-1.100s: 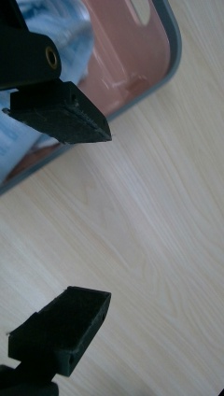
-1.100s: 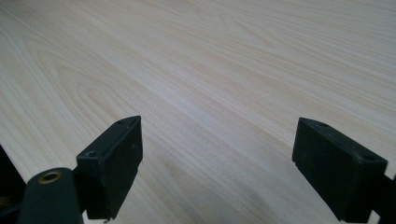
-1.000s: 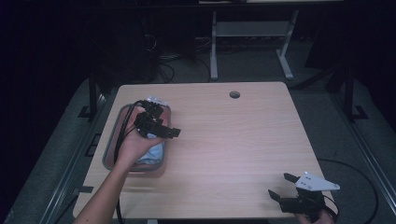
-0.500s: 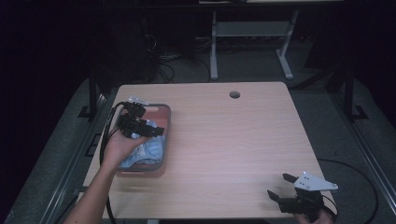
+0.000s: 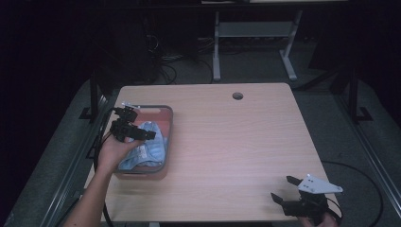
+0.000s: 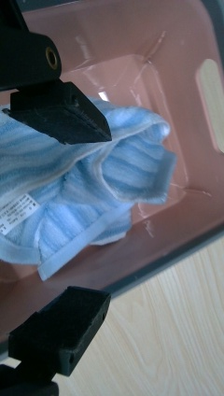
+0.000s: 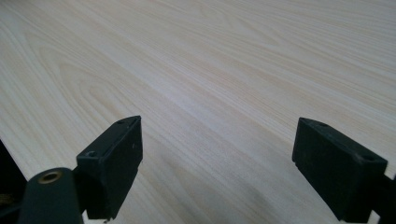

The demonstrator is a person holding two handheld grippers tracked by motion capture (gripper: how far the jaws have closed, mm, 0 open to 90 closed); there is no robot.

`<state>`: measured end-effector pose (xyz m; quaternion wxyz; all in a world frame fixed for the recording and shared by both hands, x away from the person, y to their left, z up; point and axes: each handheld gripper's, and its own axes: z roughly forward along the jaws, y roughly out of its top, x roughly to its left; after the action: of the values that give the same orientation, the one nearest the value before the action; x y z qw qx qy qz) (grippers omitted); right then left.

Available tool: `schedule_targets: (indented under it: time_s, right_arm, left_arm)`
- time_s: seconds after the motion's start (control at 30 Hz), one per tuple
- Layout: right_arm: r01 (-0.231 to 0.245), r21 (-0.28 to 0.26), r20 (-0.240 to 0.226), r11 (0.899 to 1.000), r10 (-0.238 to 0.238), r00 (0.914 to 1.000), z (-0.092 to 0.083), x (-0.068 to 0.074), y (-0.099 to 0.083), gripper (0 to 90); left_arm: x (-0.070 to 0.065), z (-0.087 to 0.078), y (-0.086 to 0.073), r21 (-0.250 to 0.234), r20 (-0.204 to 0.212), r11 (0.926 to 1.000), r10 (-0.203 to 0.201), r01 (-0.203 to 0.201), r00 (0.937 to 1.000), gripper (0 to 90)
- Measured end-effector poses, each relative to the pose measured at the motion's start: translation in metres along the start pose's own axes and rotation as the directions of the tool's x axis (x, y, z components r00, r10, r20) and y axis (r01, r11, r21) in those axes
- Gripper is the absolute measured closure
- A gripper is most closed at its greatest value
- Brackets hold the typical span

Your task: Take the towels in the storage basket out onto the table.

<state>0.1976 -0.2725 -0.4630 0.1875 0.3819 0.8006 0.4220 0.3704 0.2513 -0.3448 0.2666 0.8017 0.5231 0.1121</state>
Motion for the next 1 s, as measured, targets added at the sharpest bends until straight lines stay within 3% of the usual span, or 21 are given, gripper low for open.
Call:
schedule_targets:
  time_s: [0.2, 0.27, 0.43, 0.53, 0.6, 0.87, 1.0]
  right_arm:
    - [-0.003, 0.004, -0.004, 1.000, 0.003, 1.0000, 0.000, 0.001, 0.000, 15.6]
    - [-0.001, 0.000, -0.005, 1.000, 0.001, 1.0000, 0.000, 0.001, 0.000, 15.6]
    - [-0.016, 0.006, -0.007, 1.000, 0.016, 0.9998, -0.001, 0.001, -0.001, 15.5]
    - [-0.007, 0.002, -0.009, 1.000, 0.007, 0.9999, -0.001, 0.001, 0.000, 15.5]
    - [-0.009, 0.002, -0.009, 1.000, 0.009, 0.9999, -0.001, 0.001, 0.000, 15.6]
    - [-0.009, 0.003, -0.013, 1.000, 0.009, 0.9999, -0.001, 0.003, 0.000, 15.5]
    - [-0.004, 0.005, -0.014, 1.000, 0.004, 0.9999, 0.000, 0.003, 0.000, 15.5]
  left_arm:
    - [0.007, 0.015, -0.006, 0.046, -0.020, 0.9984, -0.030, 0.031, 0.9994, 19.2]
    - [0.009, 0.022, -0.007, 0.072, -0.052, 0.9965, -0.038, 0.042, 0.9979, 19.5]
    - [0.012, 0.033, -0.010, 0.116, -0.076, 0.9913, -0.053, 0.062, 0.9957, 20.6]
    - [0.012, 0.038, -0.011, 0.131, -0.072, 0.9891, -0.058, 0.067, 0.9957, 20.6]
    - [0.012, 0.042, -0.012, 0.158, -0.048, 0.9848, -0.064, 0.071, 0.9968, 20.6]
    - [0.015, 0.054, -0.015, 0.223, -0.083, 0.9728, -0.046, 0.064, 0.9955, 24.1]
    - [0.012, 0.058, -0.013, 0.257, -0.091, 0.9658, -0.012, 0.035, 0.9957, 27.5]
